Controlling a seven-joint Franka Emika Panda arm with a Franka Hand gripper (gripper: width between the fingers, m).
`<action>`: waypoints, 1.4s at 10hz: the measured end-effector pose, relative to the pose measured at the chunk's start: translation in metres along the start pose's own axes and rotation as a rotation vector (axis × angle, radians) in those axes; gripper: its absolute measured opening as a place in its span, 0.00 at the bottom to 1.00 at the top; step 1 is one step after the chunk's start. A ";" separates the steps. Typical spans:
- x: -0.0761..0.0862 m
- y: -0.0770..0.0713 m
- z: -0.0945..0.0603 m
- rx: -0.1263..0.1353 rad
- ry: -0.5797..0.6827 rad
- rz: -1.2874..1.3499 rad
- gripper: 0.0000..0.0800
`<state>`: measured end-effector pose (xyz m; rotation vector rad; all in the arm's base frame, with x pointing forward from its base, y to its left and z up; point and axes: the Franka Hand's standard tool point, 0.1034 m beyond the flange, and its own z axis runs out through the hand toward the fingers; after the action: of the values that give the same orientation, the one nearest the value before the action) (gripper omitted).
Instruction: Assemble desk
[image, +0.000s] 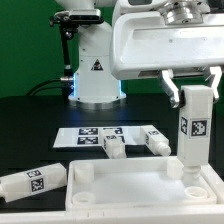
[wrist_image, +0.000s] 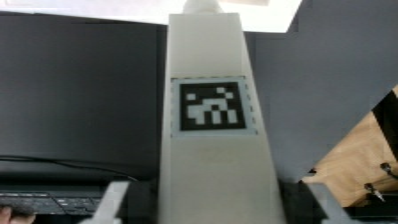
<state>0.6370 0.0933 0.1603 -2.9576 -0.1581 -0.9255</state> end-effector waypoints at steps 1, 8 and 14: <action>-0.004 -0.002 0.002 0.003 -0.017 -0.002 0.36; -0.025 -0.015 0.017 0.012 -0.058 -0.025 0.36; -0.038 -0.016 0.031 0.008 -0.063 -0.031 0.36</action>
Offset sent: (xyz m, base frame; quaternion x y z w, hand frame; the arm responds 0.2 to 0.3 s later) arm -0.0071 0.0163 -0.0105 0.0108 -0.0088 0.0073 0.9999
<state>0.6222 0.1083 0.1130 -2.9870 -0.2097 -0.8329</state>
